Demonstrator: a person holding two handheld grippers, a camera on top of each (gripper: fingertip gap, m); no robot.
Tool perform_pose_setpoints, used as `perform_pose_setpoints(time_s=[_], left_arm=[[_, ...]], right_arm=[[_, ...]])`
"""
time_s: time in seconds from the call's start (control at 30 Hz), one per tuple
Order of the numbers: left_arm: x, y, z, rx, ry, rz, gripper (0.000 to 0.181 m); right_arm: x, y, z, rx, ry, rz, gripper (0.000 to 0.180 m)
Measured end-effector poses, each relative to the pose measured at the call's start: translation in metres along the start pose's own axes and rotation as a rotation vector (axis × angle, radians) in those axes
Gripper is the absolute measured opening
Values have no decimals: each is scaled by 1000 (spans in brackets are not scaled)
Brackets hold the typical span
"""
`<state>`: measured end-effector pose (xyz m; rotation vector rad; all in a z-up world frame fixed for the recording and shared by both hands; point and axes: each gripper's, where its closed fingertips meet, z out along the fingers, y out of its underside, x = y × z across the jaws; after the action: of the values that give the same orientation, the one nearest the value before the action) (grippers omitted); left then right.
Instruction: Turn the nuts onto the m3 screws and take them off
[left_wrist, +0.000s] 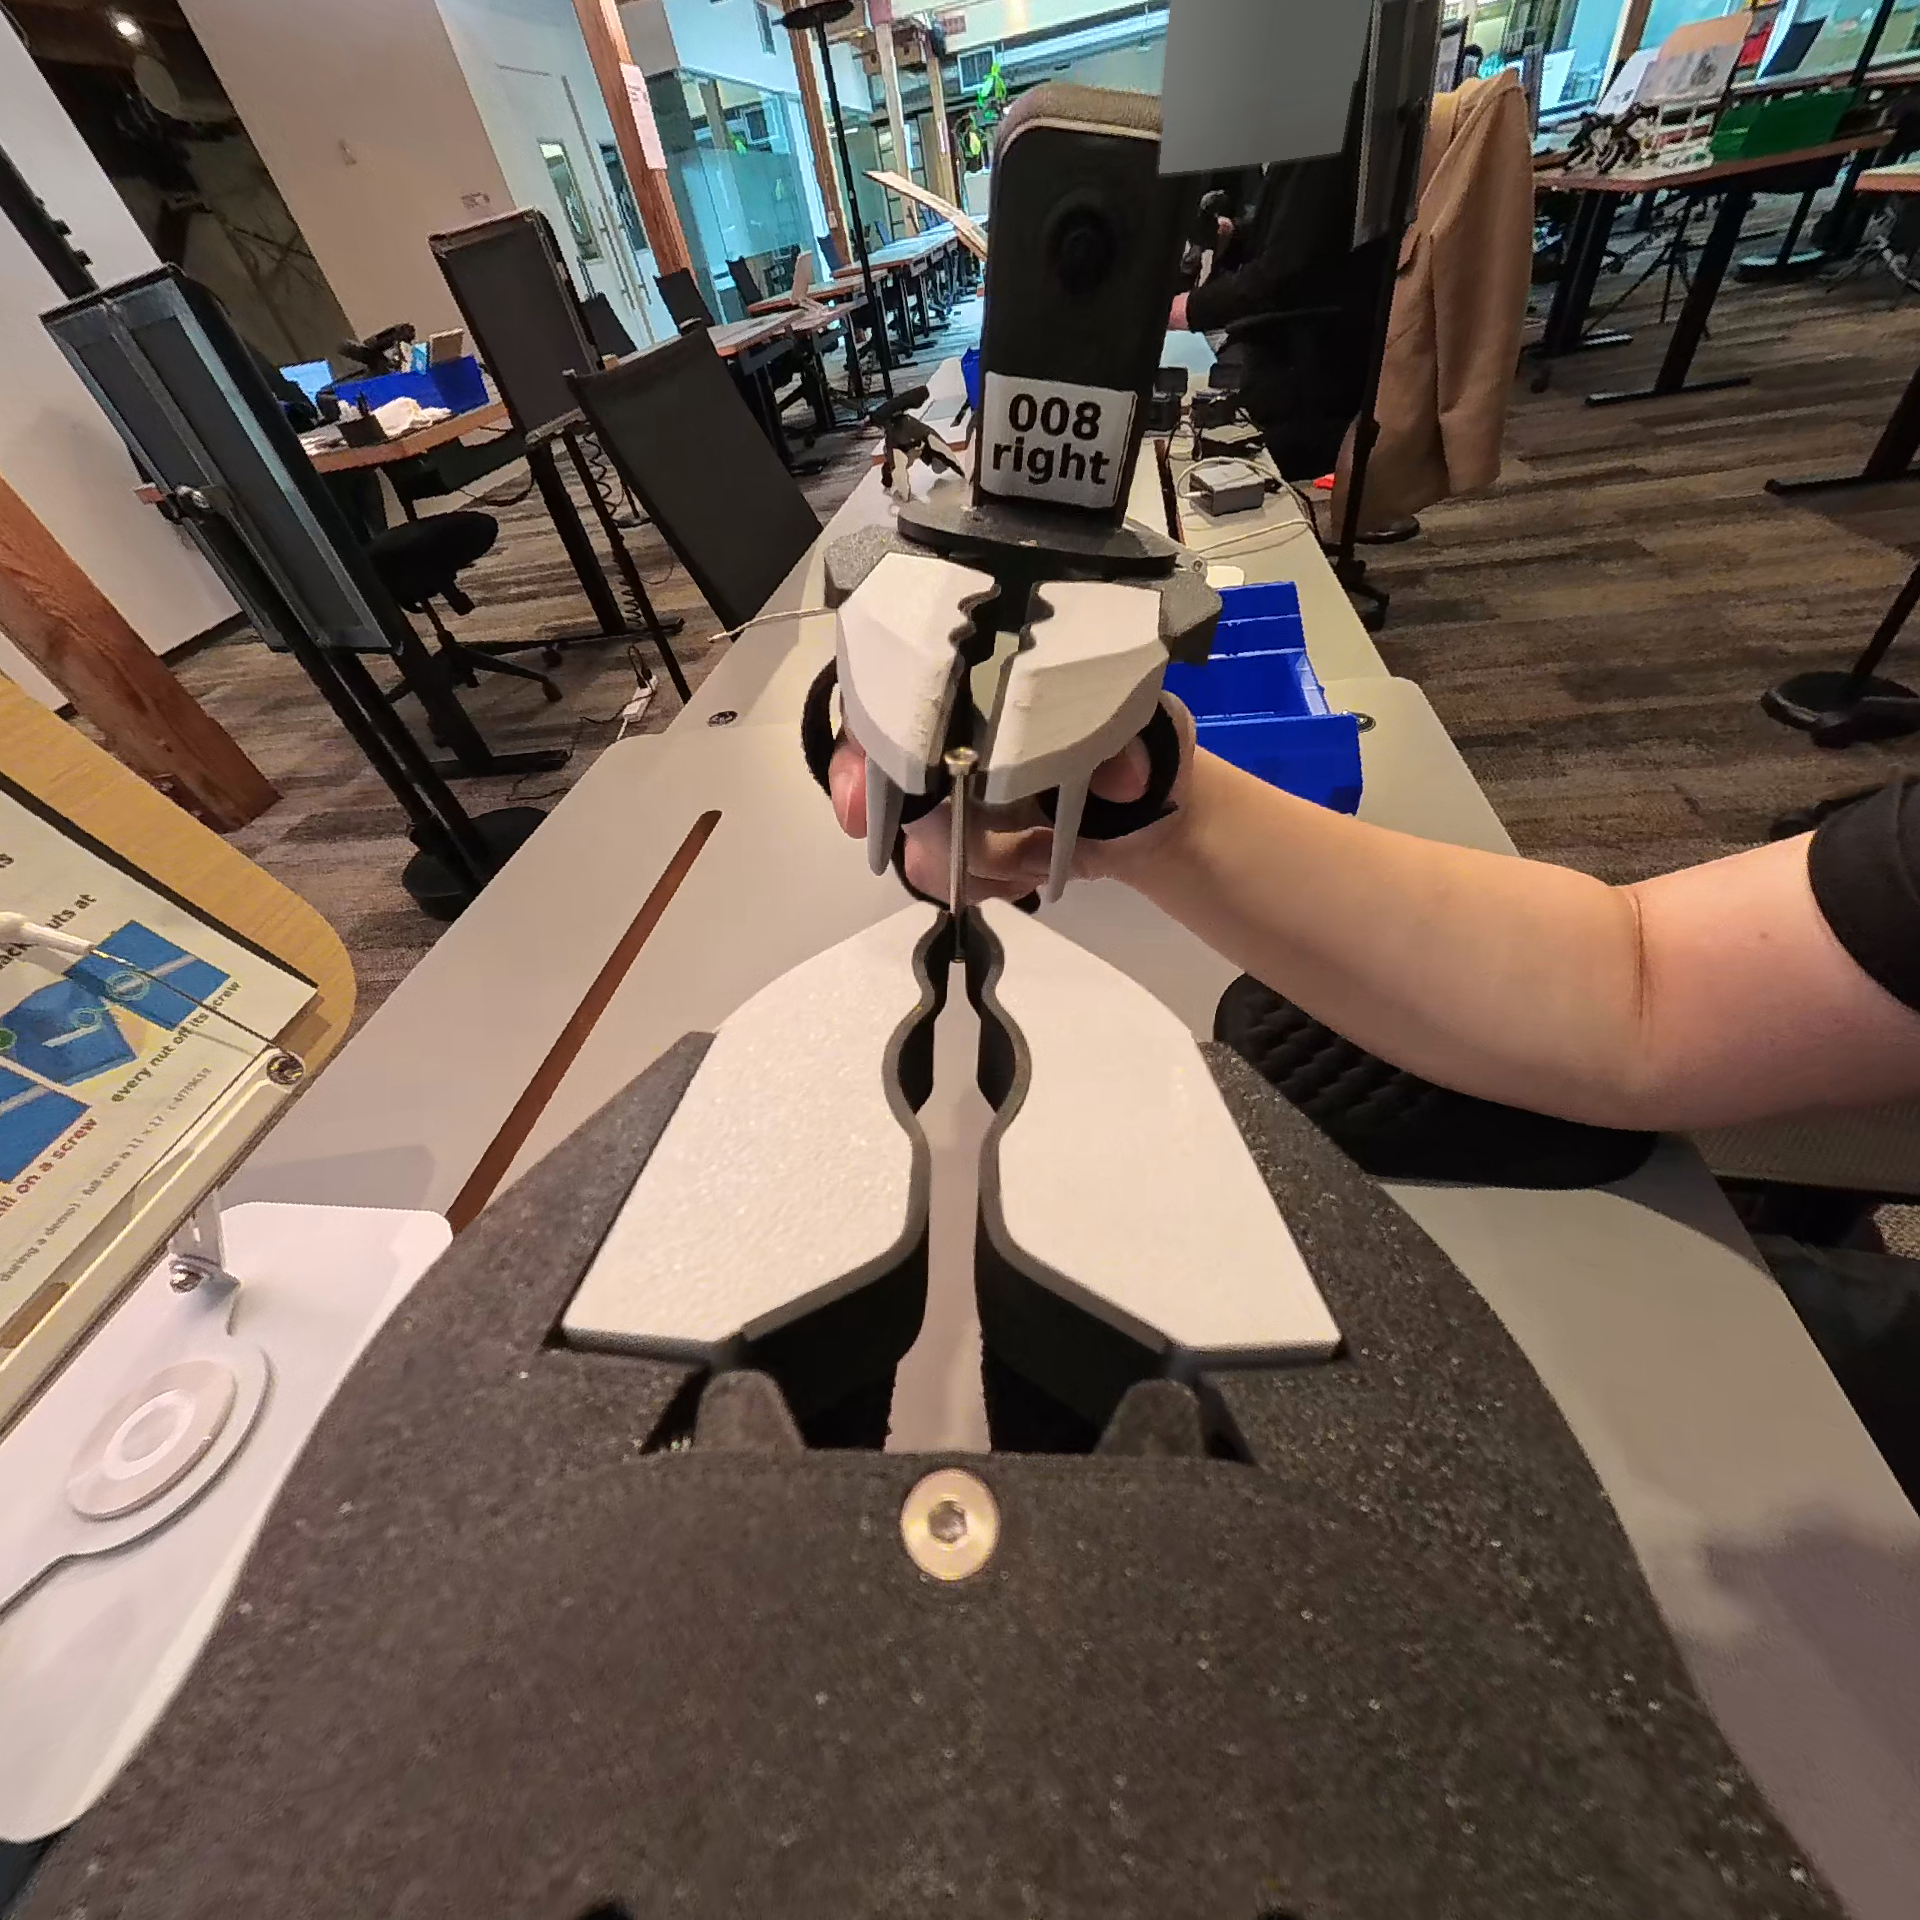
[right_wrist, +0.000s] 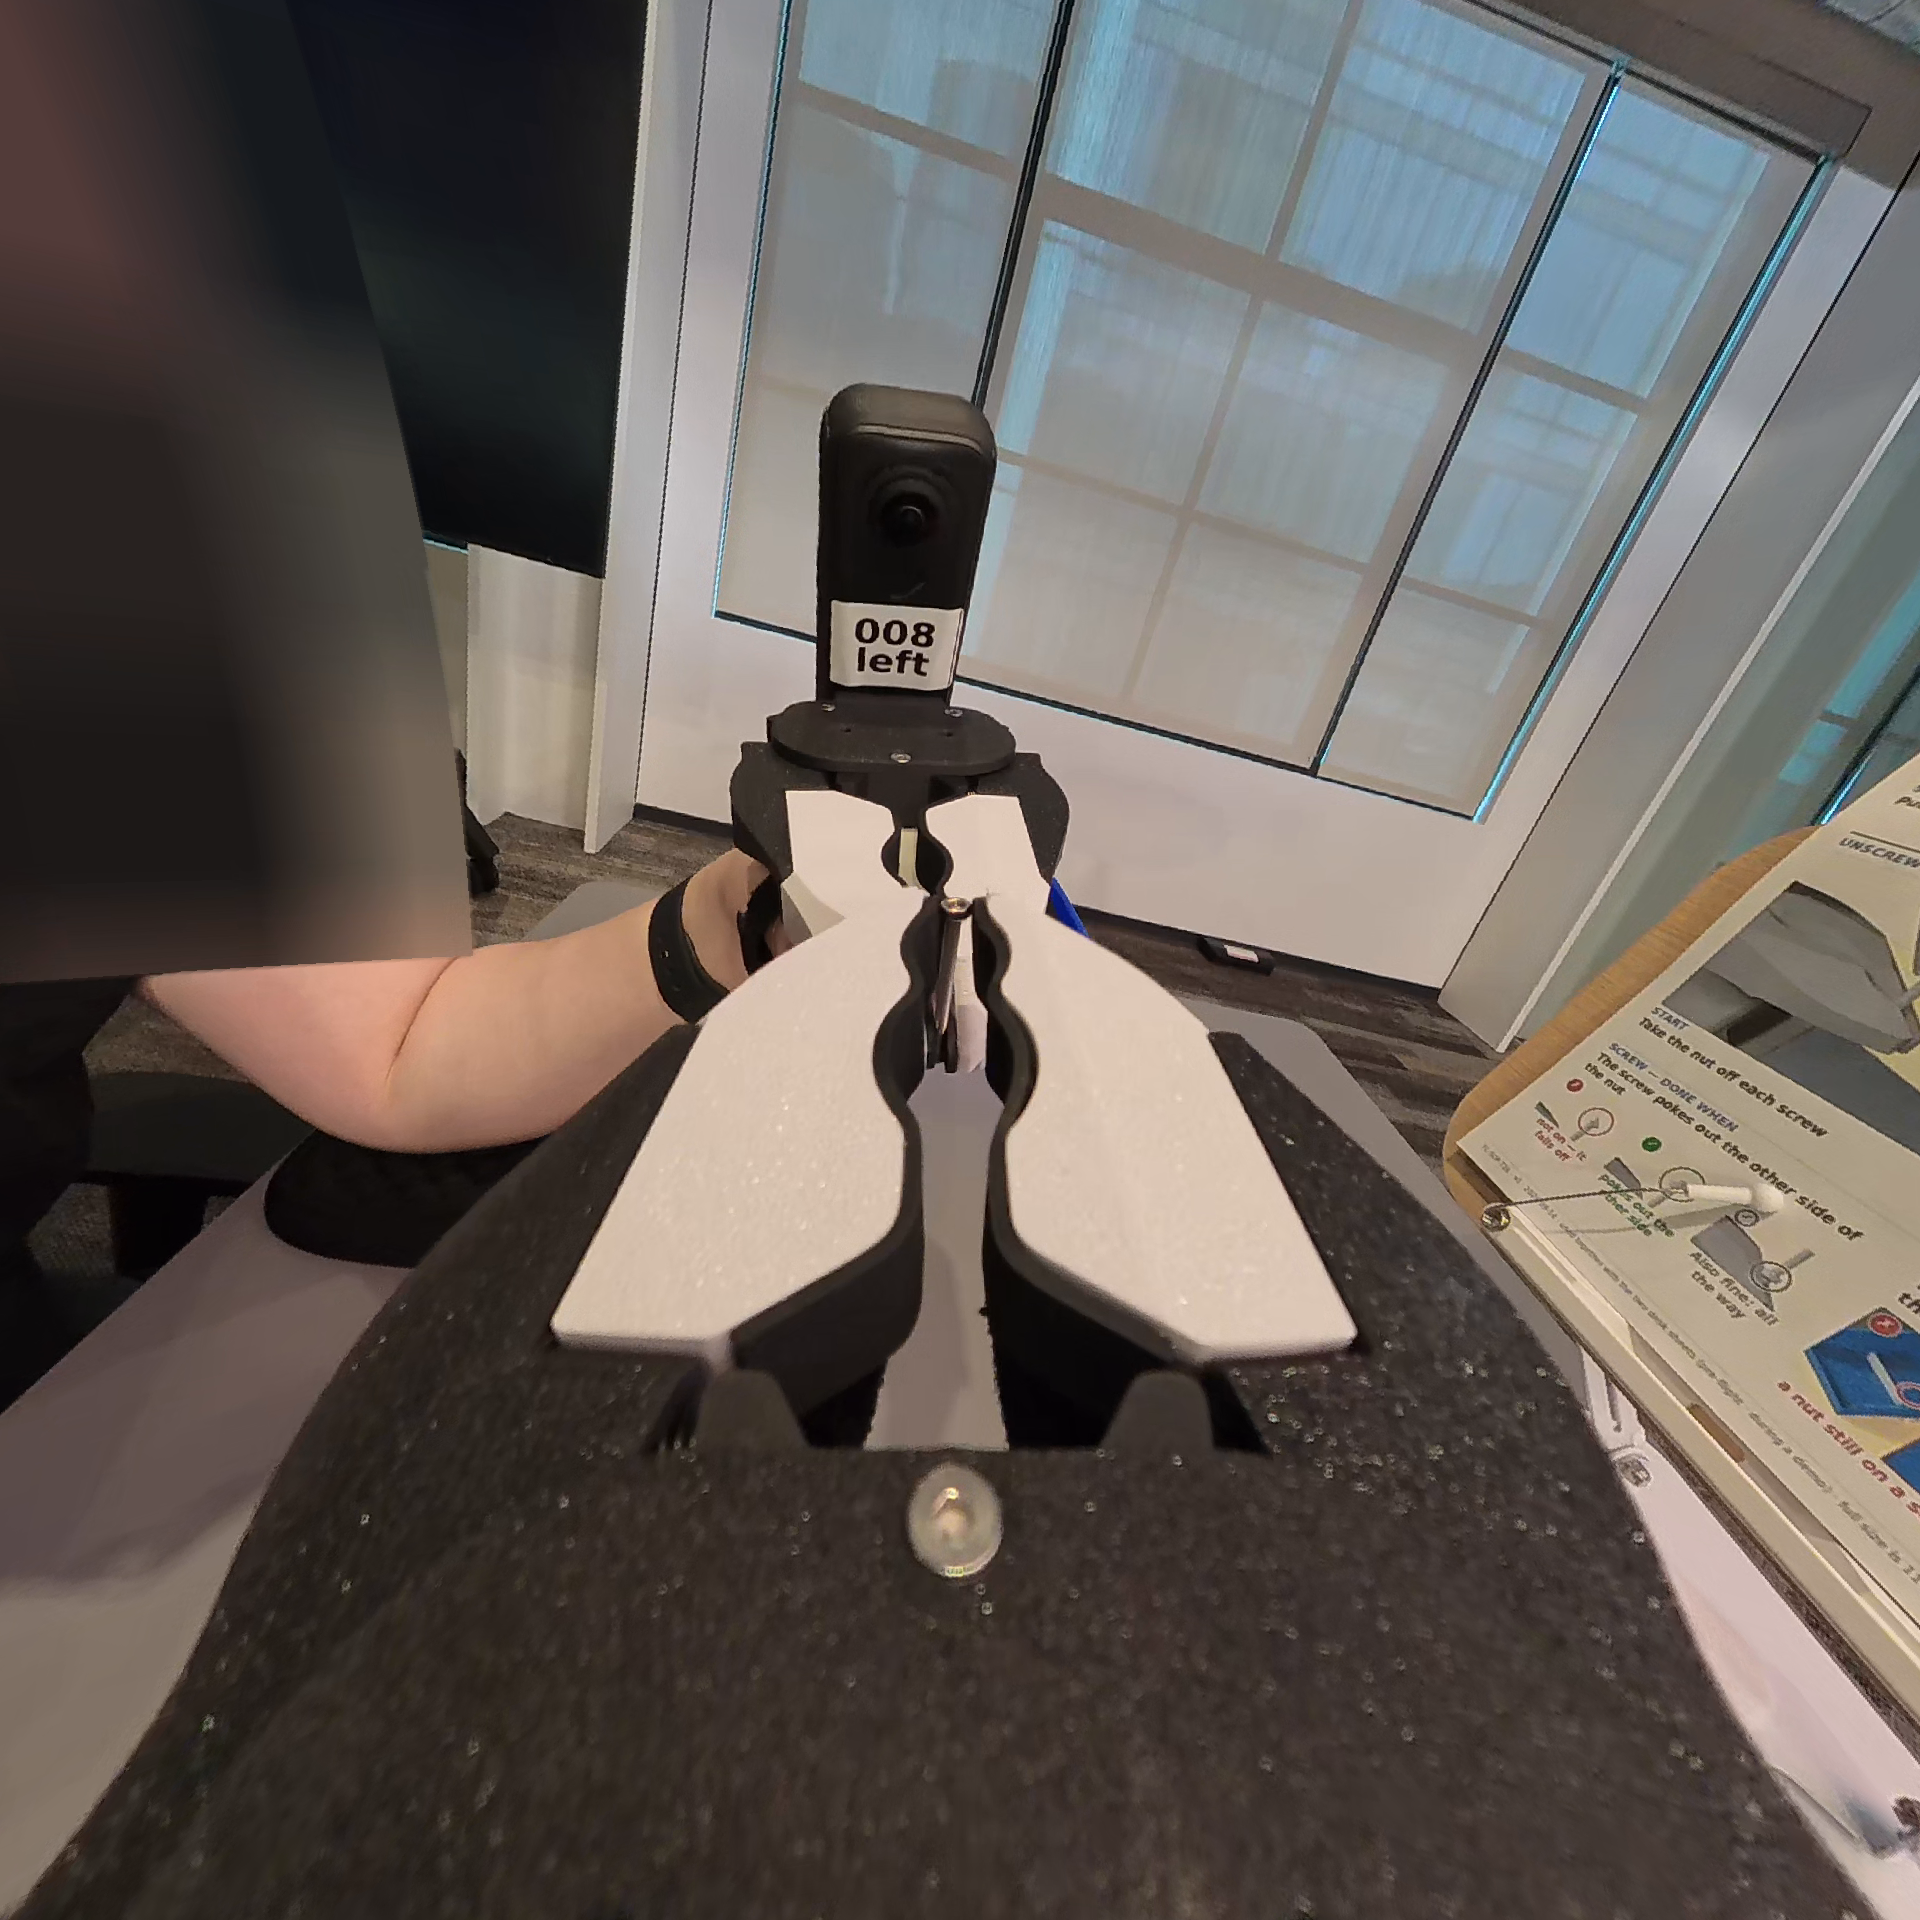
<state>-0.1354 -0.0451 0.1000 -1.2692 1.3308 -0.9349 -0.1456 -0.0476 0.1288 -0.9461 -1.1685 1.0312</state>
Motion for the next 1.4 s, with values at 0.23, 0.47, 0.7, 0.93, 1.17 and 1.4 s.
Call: perform_pose_setpoints(time_s=[0.23,0.47,0.7,0.93,1.17,1.4], left_arm=[[0,-5,-2,32,-4,8,2],[-6,-8,-3,49,-44,-3,2],[-18,-7,-5,50,-108,-33,2],[-23,-6,-6,50,-134,-49,2],[-22,1,-6,-4,-133,-8,2],[-17,3,-3,-28,-126,45,2]], right_arm=[[0,-5,3,47,3,-3,5],[5,-8,5,49,59,-26,6],[18,-5,8,30,160,-49,6],[24,-3,11,17,211,-54,6],[21,3,10,-41,167,-8,6],[15,6,5,-82,118,17,6]])
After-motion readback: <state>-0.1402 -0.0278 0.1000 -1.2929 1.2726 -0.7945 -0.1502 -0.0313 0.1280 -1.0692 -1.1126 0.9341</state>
